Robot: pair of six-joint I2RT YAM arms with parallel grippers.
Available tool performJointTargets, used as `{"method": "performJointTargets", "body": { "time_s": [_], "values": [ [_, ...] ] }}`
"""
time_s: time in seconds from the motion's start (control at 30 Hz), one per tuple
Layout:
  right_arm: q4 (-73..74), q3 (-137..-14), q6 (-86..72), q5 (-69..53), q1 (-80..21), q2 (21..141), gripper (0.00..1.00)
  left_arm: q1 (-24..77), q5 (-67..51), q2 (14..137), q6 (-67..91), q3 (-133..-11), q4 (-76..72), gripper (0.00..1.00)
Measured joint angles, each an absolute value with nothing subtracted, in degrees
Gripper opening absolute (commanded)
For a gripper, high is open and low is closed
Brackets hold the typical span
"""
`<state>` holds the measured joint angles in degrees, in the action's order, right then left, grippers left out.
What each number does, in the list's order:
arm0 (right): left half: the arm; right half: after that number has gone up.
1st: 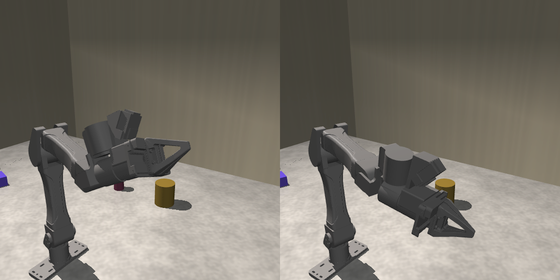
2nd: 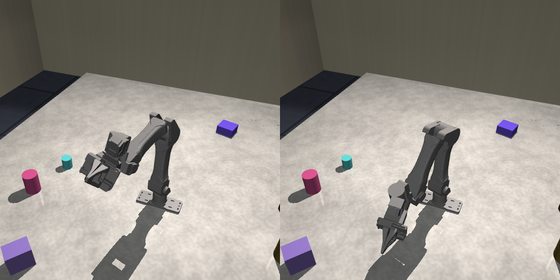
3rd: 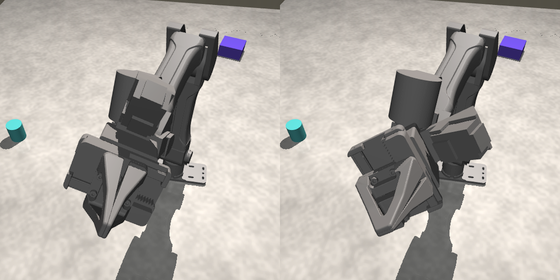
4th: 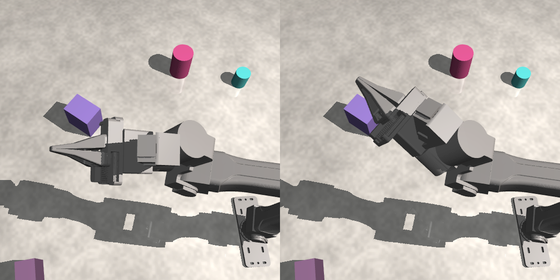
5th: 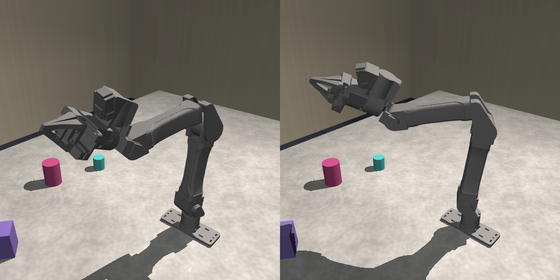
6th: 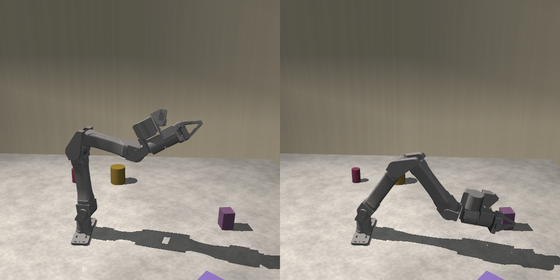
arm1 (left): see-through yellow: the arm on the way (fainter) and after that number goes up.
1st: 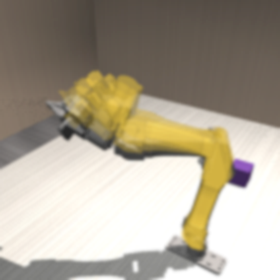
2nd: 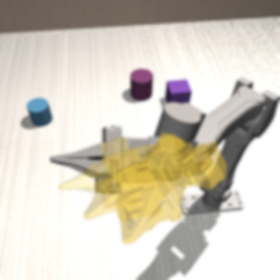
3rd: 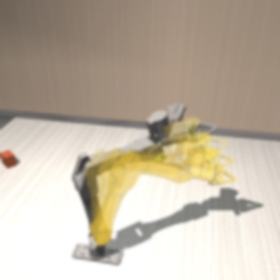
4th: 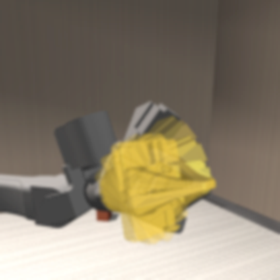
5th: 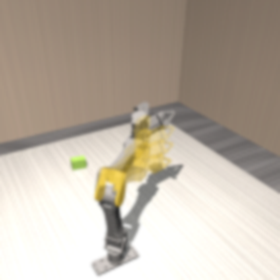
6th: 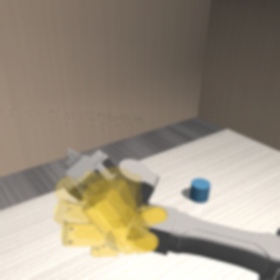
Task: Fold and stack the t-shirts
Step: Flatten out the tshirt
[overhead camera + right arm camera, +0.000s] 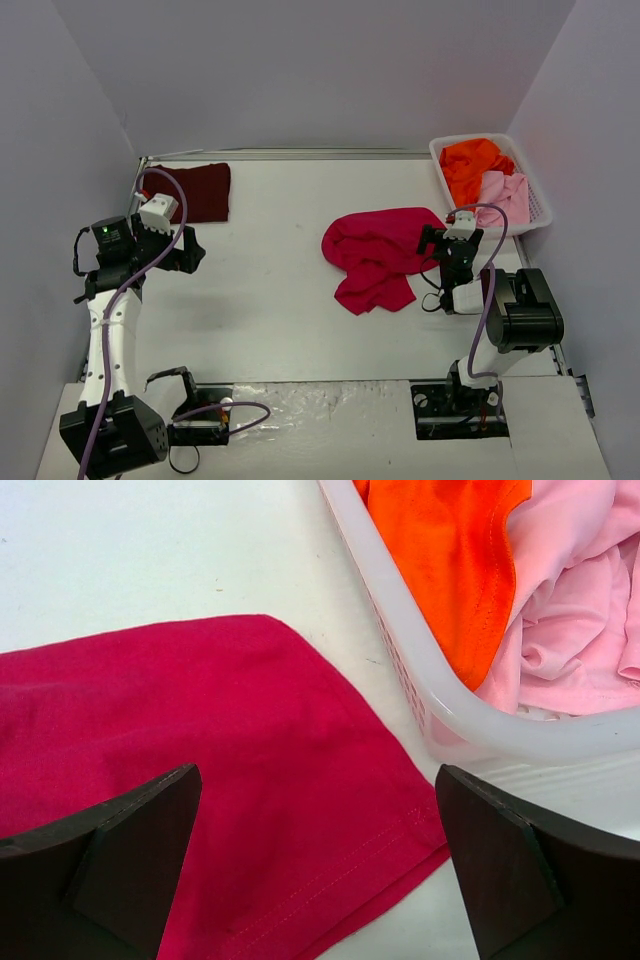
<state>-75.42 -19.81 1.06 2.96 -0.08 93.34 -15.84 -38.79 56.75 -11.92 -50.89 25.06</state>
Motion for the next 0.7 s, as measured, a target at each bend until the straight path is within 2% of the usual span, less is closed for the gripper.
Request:
{"method": "performJointTargets", "body": {
  "time_s": [0.7],
  "values": [
    [-75.4, -19.8, 1.0, 3.0, -0.1, 93.3, 1.00, -16.0, -39.0, 57.7, -12.0, -50.9, 25.1, 0.94]
  ]
}}
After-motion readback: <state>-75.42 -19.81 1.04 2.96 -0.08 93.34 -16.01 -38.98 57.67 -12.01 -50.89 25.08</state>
